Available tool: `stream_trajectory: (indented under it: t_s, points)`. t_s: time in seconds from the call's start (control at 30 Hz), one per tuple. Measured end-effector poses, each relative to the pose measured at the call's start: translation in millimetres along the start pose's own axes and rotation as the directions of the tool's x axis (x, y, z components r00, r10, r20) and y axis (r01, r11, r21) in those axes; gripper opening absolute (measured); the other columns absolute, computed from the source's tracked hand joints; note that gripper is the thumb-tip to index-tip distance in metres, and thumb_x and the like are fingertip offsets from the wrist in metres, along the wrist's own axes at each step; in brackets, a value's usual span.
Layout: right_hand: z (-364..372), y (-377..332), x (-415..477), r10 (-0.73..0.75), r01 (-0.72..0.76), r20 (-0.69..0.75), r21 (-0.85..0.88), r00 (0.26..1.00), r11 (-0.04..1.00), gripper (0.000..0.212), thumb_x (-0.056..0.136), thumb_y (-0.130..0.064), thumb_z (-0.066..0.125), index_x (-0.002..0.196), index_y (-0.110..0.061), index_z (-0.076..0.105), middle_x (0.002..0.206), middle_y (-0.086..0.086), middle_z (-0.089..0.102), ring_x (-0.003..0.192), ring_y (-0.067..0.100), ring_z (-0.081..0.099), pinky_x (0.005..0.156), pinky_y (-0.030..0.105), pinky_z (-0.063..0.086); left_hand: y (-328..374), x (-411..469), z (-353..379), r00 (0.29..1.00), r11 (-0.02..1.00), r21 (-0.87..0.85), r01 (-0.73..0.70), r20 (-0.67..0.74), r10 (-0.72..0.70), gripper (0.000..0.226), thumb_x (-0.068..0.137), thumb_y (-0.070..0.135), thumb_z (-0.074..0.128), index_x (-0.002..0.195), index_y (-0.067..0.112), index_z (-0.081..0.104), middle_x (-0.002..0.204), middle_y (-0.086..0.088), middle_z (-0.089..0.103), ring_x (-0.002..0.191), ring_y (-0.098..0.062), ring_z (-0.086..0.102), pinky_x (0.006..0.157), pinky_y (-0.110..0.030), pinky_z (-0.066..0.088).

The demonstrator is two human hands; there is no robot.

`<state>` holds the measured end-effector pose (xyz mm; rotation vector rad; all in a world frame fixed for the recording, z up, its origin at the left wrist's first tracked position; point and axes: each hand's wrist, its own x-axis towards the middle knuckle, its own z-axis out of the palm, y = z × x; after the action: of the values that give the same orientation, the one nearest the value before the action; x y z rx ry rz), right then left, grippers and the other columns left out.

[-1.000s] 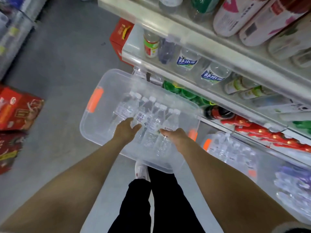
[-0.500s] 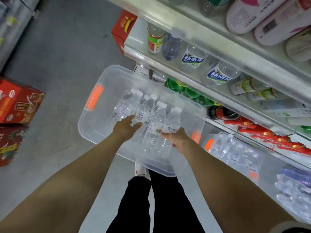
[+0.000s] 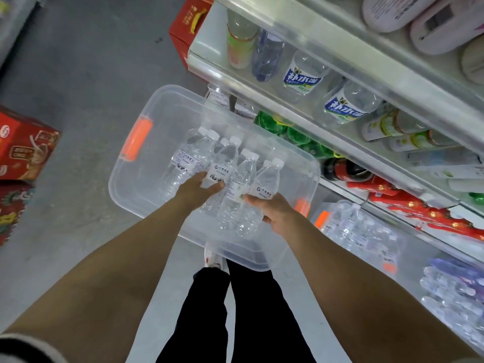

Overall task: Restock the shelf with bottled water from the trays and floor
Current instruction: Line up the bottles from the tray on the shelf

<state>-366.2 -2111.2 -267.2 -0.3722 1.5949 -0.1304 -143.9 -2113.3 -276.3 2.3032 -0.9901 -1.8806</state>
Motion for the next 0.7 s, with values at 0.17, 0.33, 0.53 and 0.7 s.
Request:
stream_trajectory:
  t_s: [0.17, 0.33, 0.53, 0.7]
  points:
    - [-1.2, 0.0, 0.1, -0.085, 0.085, 0.027, -0.017, 0.996, 0.996, 0.037, 0.077, -0.009, 0.087, 0.106, -0.018, 0.066, 0.104, -0.002, 0.073, 0.089, 0.008, 0.065, 0.066, 0.023, 0.043, -5.0, 4.8, 24.5, 1.000, 0.972, -0.236, 0.004, -0.020, -0.009, 0.082, 0.071, 0.053, 0.083, 0.137, 0.020, 0.046, 0.130, -0.003, 0.062, 0.121, -0.028, 0.057, 0.094, -0.039, 0.046]
    - [1.7, 3.3, -2.4, -0.139, 0.140, 0.028, -0.051, 0.990, 0.989, 0.056, 0.073, -0.012, 0.090, 0.122, -0.017, 0.063, 0.116, 0.000, 0.073, 0.103, 0.019, 0.067, 0.067, 0.026, 0.044, 7.2, -11.8, 8.5, 0.990, 0.974, -0.190, 0.122, 0.091, -0.106, 0.078, 0.066, 0.056, 0.085, 0.122, 0.008, 0.060, 0.120, -0.014, 0.065, 0.099, -0.026, 0.061, 0.084, -0.034, 0.045]
    - [1.4, -4.3, -39.3, -0.154, 0.155, 0.021, -0.049, 0.988, 0.987, 0.054, 0.073, -0.038, 0.091, 0.120, -0.027, 0.067, 0.106, -0.008, 0.072, 0.101, 0.016, 0.066, 0.087, 0.039, 0.054, 17.5, -68.3, -21.9, 0.970, 0.973, -0.172, 0.156, 0.210, -0.119, 0.081, 0.043, 0.083, 0.079, 0.086, 0.014, 0.078, 0.123, -0.004, 0.066, 0.124, -0.021, 0.054, 0.118, -0.053, 0.025]
    - [-0.9, -6.2, -99.1, -0.229, 0.229, 0.052, 0.017, 0.972, 0.973, 0.045, 0.075, -0.043, 0.089, 0.113, -0.036, 0.066, 0.111, -0.009, 0.071, 0.106, 0.018, 0.062, 0.097, 0.047, 0.053, 32.8, -132.4, -42.9, 0.993, 0.969, -0.245, 0.028, 0.120, 0.002, 0.072, 0.060, 0.077, 0.077, 0.103, 0.020, 0.075, 0.116, 0.004, 0.069, 0.113, -0.020, 0.061, 0.112, -0.043, 0.034]
